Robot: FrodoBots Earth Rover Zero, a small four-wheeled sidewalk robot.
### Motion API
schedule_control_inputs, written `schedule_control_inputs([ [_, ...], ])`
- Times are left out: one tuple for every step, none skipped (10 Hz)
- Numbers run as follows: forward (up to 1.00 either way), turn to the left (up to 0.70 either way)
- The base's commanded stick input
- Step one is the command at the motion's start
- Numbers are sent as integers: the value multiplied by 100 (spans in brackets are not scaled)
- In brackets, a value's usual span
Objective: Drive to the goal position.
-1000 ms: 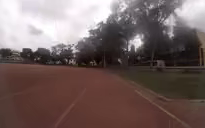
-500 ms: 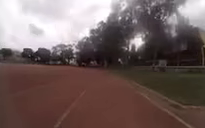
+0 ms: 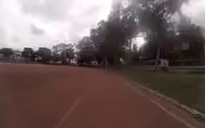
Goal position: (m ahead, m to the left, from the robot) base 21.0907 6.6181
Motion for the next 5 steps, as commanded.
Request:
schedule_control_inputs([
  [85, 0],
  [85, 0],
  [85, 0],
  [85, 0],
  [85, 0],
])
